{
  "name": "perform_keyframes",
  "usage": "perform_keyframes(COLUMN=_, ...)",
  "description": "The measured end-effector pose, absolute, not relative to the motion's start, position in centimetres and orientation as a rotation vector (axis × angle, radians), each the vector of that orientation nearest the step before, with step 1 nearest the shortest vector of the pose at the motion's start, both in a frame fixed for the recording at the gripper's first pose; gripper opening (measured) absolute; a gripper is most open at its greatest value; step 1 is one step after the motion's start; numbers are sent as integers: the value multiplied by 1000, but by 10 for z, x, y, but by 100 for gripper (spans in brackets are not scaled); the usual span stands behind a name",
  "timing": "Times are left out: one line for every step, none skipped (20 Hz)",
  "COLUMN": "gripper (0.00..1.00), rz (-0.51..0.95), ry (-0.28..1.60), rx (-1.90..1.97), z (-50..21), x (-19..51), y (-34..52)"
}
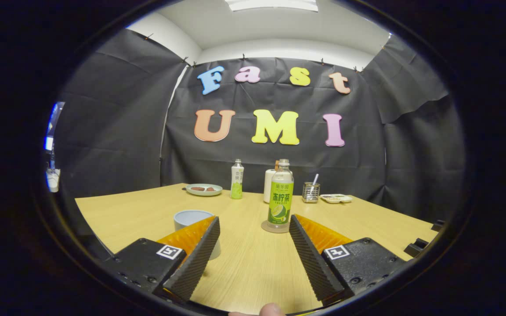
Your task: Take the bottle from table, then pour the juice into the cup, finally place the bottle on the coaster
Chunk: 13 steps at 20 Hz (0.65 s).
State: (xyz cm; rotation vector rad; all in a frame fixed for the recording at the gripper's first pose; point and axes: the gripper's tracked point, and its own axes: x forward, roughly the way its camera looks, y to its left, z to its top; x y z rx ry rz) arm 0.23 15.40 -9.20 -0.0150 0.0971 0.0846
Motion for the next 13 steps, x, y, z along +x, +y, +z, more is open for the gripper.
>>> perform_keyframes(gripper=100, rz=79, ry=97, rx=-12, z=-93, x=4, y=153)
perform_keyframes(gripper=100, rz=68, ry=99, rx=-8, z=-93, x=5, y=150)
perform_keyframes(gripper=100, rz=63, ry=102, rx=-7, z=-95, x=6, y=149)
perform_keyframes(gripper=100, rz=63, ry=106, rx=-6, z=-96, x=5, y=150)
perform_keyframes(gripper=100, rz=62, ry=107, rx=-5, z=-96, x=6, y=150)
perform_keyframes(gripper=100, rz=61, ry=107, rx=-4, z=-96, x=5, y=150)
perform_keyframes(gripper=100, rz=61, ry=105, rx=-4, z=-96, x=5, y=150)
perform_keyframes(gripper=100, rz=61, ry=103, rx=-4, z=-96, x=5, y=150)
perform_keyframes(gripper=100, rz=60, ry=102, rx=-5, z=-96, x=6, y=150)
perform_keyframes(gripper=100, rz=59, ry=102, rx=-5, z=-96, x=5, y=150)
perform_keyframes(gripper=100, rz=58, ry=102, rx=-5, z=-97, x=6, y=150)
perform_keyframes(gripper=100, rz=56, ry=102, rx=-3, z=-98, x=7, y=151)
perform_keyframes(gripper=100, rz=53, ry=101, rx=-2, z=-97, x=8, y=151)
